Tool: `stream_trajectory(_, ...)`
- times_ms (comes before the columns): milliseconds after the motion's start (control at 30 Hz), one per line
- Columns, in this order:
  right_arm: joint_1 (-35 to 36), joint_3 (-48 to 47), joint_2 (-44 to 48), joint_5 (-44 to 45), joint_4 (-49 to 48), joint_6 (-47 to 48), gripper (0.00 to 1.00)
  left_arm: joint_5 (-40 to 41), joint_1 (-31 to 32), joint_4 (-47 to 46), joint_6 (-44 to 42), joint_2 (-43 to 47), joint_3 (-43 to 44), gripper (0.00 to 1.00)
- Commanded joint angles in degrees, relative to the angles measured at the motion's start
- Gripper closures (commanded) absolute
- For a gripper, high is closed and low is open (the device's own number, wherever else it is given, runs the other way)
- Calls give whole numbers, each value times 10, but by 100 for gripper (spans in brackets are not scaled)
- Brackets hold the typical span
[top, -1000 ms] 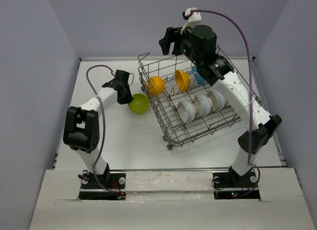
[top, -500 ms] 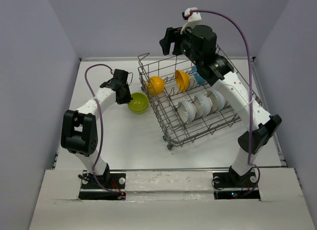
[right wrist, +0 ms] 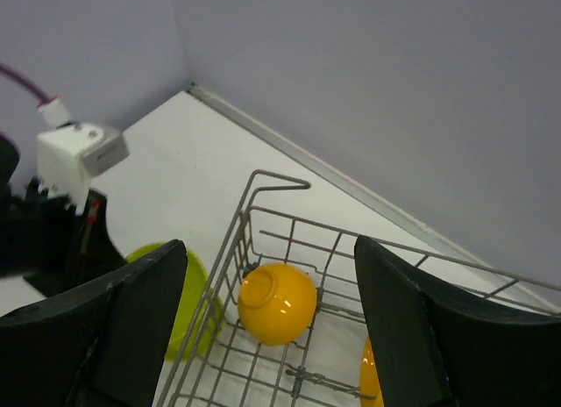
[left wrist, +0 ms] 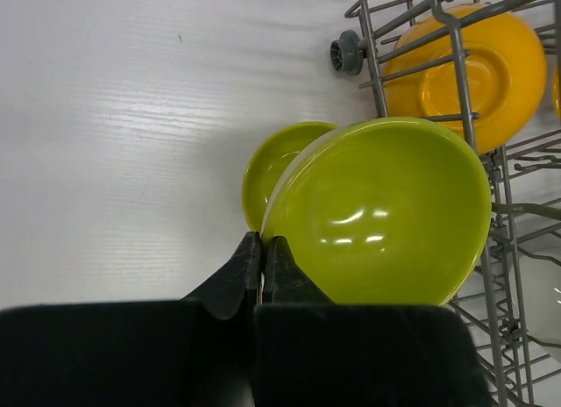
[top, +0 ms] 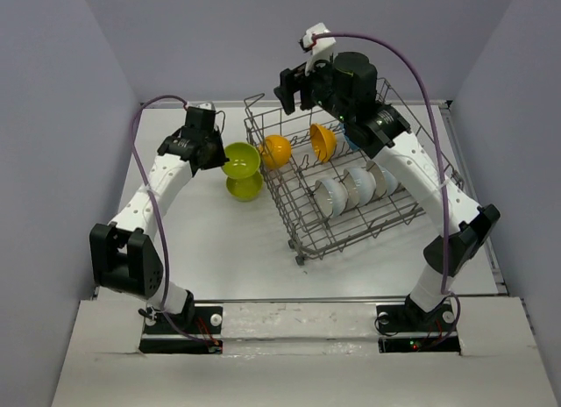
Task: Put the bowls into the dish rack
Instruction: Pick up the bowl from the bowl, then pass from the left arm to the right
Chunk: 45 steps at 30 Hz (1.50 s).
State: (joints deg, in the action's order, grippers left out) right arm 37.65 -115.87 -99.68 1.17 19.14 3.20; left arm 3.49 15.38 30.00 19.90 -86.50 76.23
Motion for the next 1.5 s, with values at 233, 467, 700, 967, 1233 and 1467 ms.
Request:
stream_trajectory(233,205,114,70,30,12,296,18,23,-4,60,-5,113,59,100)
stream_trajectory(467,246,145,63,15,11,332,22,34,-9,68,-1,171,33,100)
stream_trajectory(700,262,182,54,1,-40,354,30,31,-10,100,-11,200,52,100)
stream_trajectory(967,274,191,21,-2,-91,380,36,22,-10,106,-11,227,46,100)
stream_trajectory(1233,279,181,-25,-2,-104,392,41,20,-10,112,-14,237,54,100)
stream_trajectory(1467,284,182,-36,19,-140,410,41,13,-10,119,-21,238,67,100)
